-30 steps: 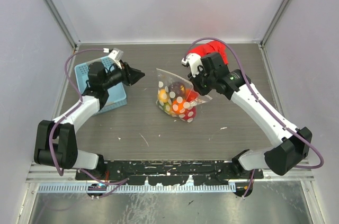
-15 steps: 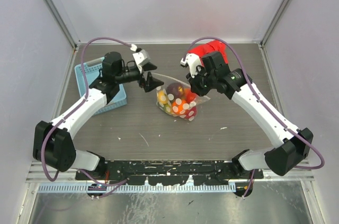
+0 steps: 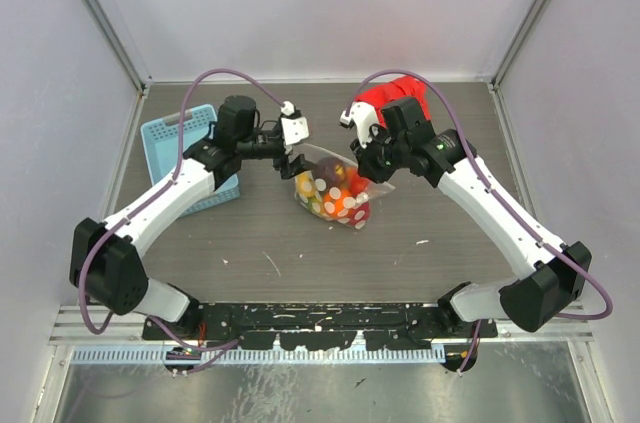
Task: Place the food in the zip-top bag and seal the zipper
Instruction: Zip the zipper food storage bag at the center of the board.
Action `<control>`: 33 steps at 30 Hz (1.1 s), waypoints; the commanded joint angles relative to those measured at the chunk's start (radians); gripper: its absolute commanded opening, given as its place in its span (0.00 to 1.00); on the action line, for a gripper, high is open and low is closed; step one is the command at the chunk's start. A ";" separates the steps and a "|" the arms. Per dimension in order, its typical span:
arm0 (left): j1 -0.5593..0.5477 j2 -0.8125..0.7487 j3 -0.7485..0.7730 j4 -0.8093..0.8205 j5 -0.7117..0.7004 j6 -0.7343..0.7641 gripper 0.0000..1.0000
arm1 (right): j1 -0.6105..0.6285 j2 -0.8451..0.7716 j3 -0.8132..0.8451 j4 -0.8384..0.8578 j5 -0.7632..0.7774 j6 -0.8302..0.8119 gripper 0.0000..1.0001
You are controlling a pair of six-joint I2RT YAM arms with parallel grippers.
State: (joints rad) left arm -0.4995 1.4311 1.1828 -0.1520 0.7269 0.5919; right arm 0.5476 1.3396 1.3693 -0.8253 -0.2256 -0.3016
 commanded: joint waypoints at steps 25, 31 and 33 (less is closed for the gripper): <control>-0.002 0.003 0.040 -0.063 -0.187 0.124 0.00 | 0.002 -0.045 0.005 0.032 0.138 -0.008 0.00; 0.059 -0.034 0.012 -0.045 -0.226 0.091 0.00 | 0.000 -0.044 -0.016 0.049 0.235 -0.014 0.00; 0.073 -0.042 0.010 -0.049 -0.246 0.087 0.00 | 0.000 -0.034 -0.010 0.051 0.257 -0.011 0.00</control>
State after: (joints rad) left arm -0.4786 1.4475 1.1957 -0.2428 0.5797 0.6918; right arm 0.5556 1.3392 1.3518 -0.7719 -0.0906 -0.3050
